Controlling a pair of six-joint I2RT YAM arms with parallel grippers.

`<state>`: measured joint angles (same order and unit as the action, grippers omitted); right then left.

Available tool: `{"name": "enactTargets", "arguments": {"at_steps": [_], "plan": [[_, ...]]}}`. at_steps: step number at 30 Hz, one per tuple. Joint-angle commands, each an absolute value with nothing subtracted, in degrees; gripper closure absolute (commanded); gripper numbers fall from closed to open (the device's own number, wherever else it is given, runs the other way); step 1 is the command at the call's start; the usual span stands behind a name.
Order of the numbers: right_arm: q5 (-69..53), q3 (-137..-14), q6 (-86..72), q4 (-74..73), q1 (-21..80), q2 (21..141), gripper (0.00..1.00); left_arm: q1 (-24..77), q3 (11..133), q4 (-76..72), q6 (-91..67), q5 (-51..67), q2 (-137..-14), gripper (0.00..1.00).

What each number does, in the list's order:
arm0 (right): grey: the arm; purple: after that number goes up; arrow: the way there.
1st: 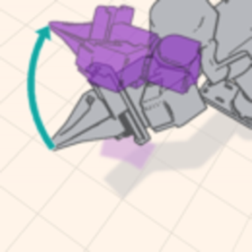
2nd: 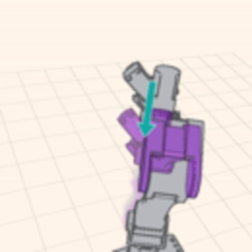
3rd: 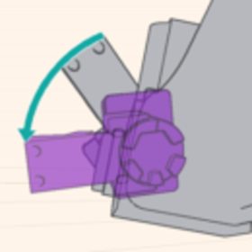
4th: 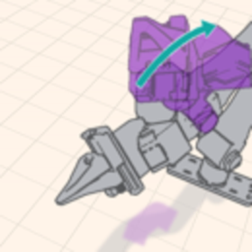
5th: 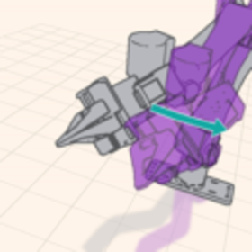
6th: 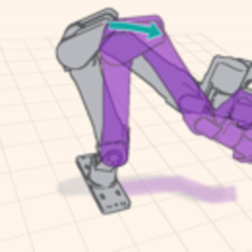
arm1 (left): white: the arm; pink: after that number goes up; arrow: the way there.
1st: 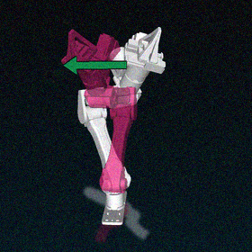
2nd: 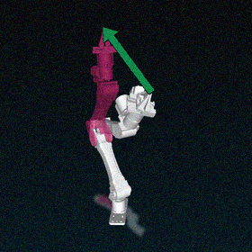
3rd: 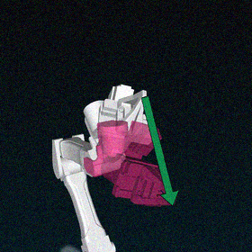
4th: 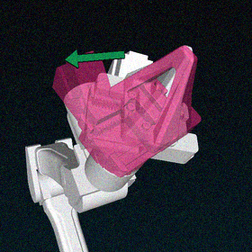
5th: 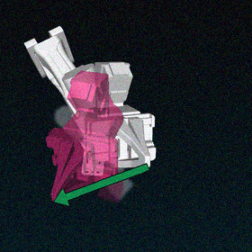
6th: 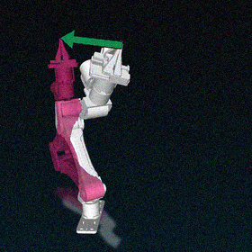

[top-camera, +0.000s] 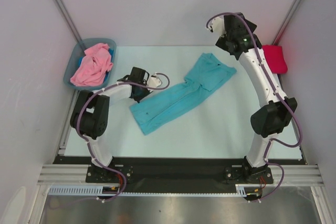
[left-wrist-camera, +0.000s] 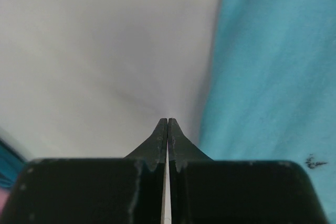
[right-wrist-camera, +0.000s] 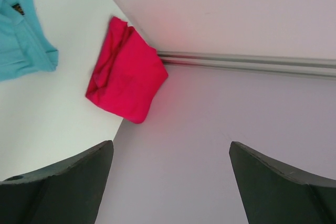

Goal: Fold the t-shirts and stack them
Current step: Fold the tshirt

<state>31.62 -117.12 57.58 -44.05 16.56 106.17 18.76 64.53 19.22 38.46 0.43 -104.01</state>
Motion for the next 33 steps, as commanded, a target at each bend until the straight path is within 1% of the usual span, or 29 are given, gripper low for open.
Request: {"name": "enactTargets", "arguments": {"at_steps": [1,5,7,12,16,20,23,33], "plan": [[35.7,-121.5,63.1,-42.8,16.9,104.0,0.0,18.3,67.9,22.7,39.2,1.5,-106.5,1.0],[35.7,-123.9,62.5,-43.2,17.0,104.3,0.0,18.2,67.3,22.6,39.9,0.2,-107.7,1.0],[35.5,-124.2,62.4,-43.7,17.1,104.3,0.0,18.2,66.8,21.7,40.6,-3.2,-107.8,0.99],[35.7,-124.6,62.6,-43.4,17.3,105.1,0.0,18.2,66.4,24.6,43.3,-4.0,-107.8,0.99],[35.7,-124.8,63.3,-42.5,17.8,105.4,0.0,18.2,66.3,29.1,47.7,-0.5,-105.7,1.0],[35.7,-124.6,63.5,-42.4,18.3,105.5,0.0,18.2,68.5,40.0,53.7,7.0,-104.4,1.0],[35.8,-124.4,63.0,-42.6,18.5,105.5,0.0,18.9,68.5,44.5,58.2,8.1,-104.1,1.0],[36.5,-124.5,63.3,-42.5,19.2,104.5,0.0,23.2,69.1,47.6,58.2,12.0,-104.3,1.0]]}}
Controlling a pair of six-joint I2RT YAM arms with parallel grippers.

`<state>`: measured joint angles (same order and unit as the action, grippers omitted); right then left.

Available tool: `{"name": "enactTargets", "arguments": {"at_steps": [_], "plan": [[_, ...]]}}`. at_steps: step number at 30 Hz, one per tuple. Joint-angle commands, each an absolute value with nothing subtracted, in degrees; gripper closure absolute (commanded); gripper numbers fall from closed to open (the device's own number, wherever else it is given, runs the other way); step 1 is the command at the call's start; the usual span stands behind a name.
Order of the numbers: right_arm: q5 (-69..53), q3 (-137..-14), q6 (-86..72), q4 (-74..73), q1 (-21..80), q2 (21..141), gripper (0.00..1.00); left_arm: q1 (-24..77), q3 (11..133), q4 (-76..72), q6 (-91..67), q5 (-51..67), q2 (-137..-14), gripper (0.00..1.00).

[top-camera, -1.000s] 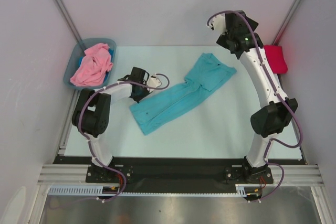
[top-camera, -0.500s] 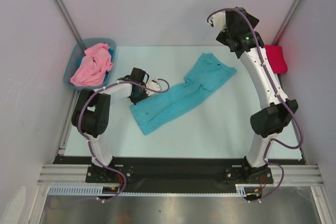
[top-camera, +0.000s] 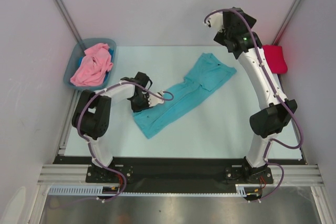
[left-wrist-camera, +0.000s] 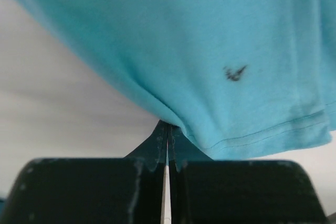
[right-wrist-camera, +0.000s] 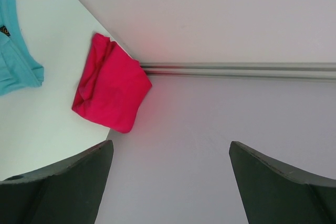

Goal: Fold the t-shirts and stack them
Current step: Fold the tshirt

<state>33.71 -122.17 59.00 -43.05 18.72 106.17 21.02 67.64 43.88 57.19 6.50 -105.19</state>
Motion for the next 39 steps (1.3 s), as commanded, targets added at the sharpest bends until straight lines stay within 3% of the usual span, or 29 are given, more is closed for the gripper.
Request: {"name": "enactTargets", "arguments": {"at_steps": [1,25,39], "plan": [[36.5,-124.5,63.5,-42.3,19.2,104.4,0.0,24.2,69.3,47.7,58.0,12.7,-105.5,1.0],[32.9,-122.6,61.5,-43.3,22.4,98.7,0.0,43.9,75.6,53.5,58.9,18.1,-119.6,1.0],[29.6,-118.7,58.2,-44.9,23.5,96.2,0.0,56.2,91.7,56.0,58.8,25.9,-126.1,1.0]]}}
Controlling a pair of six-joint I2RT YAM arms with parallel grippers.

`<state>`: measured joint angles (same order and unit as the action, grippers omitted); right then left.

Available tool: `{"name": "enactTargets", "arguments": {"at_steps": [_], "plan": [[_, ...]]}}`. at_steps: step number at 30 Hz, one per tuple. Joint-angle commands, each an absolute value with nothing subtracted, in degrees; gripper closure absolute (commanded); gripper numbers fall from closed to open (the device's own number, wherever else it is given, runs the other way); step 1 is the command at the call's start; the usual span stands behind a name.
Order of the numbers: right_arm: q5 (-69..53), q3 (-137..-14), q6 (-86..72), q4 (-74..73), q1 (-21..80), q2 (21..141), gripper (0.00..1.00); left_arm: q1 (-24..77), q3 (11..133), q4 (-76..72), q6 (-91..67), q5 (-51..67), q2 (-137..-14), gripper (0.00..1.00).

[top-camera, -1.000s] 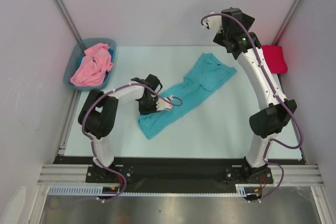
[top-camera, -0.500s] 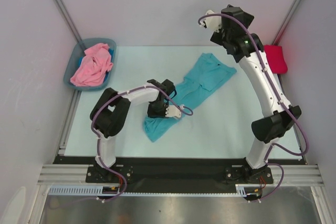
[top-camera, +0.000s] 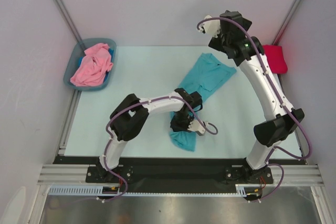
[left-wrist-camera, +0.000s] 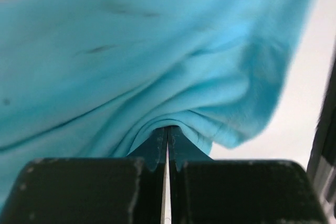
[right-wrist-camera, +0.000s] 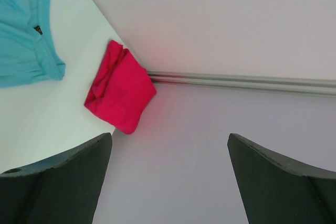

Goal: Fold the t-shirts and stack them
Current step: Fold the tshirt

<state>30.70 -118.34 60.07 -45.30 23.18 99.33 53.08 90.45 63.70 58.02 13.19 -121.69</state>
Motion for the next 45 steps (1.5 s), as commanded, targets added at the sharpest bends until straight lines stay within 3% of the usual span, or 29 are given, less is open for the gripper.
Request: {"name": "enactTargets", "arguments": {"at_steps": [1,14,18,26,29,30,31,32,33,35,36,39,45], "plan": [[29.3,-118.9,58.0,-45.3,23.5,96.2,0.0,56.7,93.3,55.9,58.9,26.5,-126.4,1.0],[27.9,-118.0,55.9,-46.0,23.5,96.9,0.0,59.1,97.9,53.4,55.9,30.0,-126.0,1.0],[28.2,-118.3,55.9,-45.8,23.5,97.6,0.0,54.8,99.3,59.1,54.5,27.7,-124.5,1.0],[25.0,-117.4,51.1,-46.6,19.9,100.2,0.01,41.9,84.0,60.6,56.9,14.8,-103.3,1.0],[20.1,-116.5,45.1,-47.5,14.8,102.6,0.11,34.8,84.7,60.4,54.9,11.8,-101.7,1.0],[18.6,-116.8,43.7,-48.2,13.5,103.7,0.24,32.7,85.7,60.1,53.5,11.4,-102.3,1.0],[16.2,-117.6,41.0,-49.7,12.1,106.1,0.6,30.5,88.6,59.9,49.8,11.3,-103.3,0.95],[15.0,-118.0,39.9,-50.4,9.8,107.3,0.78,26.4,90.2,60.0,48.0,12.0,-104.1,0.87],[13.3,-118.6,39.1,-51.1,8.6,108.4,0.99,24.5,91.7,59.2,45.9,11.6,-105.9,0.68],[9.9,-120.1,37.5,-52.6,6.2,112.0,1.0,20.0,94.7,57.8,40.3,10.9,-107.3,0.5],[8.8,-120.9,37.2,-53.1,5.5,113.4,1.0,18.8,95.5,57.1,38.9,9.6,-108.4,0.27],[6.2,-123.0,36.8,-53.2,4.1,117.8,1.0,17.3,97.2,54.7,36.1,4.4,-109.0,0.0],[4.4,-123.3,37.3,-51.3,2.6,125.3,1.0,17.1,101.8,52.1,34.2,0.2,-109.6,0.0]]}}
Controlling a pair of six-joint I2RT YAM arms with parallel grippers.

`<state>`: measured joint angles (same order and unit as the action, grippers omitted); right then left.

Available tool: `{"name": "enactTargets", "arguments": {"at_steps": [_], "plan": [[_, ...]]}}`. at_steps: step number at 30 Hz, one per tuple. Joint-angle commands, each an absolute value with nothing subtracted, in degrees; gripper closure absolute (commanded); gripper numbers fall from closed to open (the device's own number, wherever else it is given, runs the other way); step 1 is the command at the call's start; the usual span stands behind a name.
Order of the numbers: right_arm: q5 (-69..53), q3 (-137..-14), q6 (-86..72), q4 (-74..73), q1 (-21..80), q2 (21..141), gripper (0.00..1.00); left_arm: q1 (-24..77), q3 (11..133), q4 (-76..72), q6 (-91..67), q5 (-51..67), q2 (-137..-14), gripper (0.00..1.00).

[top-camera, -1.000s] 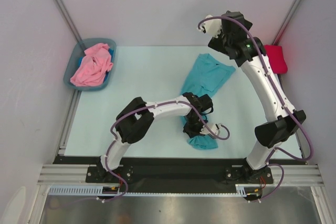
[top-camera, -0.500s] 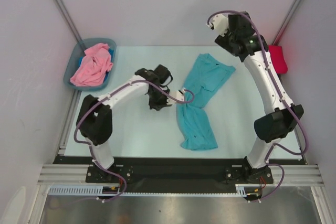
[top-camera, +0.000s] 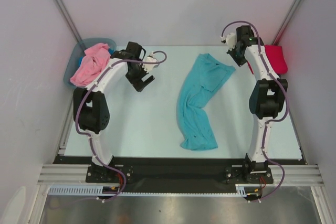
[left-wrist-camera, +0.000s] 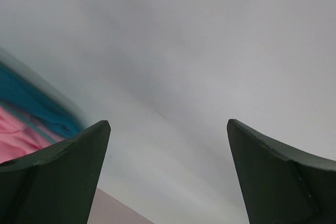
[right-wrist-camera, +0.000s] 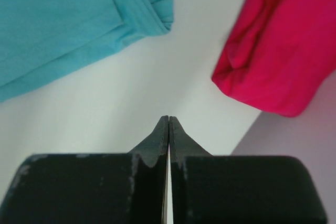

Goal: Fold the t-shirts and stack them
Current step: Fold the tshirt

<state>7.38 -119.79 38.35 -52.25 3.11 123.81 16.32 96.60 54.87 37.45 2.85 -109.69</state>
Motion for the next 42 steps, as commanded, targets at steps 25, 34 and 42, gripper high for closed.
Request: {"name": "enactTargets", "arguments": {"at_steps": [25,34,42], "plan": [[3.4,-128.0,39.0,-47.7,0.9,140.9,1.0,16.3,108.8,53.6,36.7,-11.9,-109.2,0.0],[5.4,-130.6,40.8,-44.5,2.4,144.8,1.0,16.3,108.3,54.5,37.6,-13.3,-108.1,0.0],[7.1,-132.2,43.4,-41.3,4.9,147.7,1.0,16.3,107.9,54.8,37.2,-13.7,-107.3,0.0]]}}
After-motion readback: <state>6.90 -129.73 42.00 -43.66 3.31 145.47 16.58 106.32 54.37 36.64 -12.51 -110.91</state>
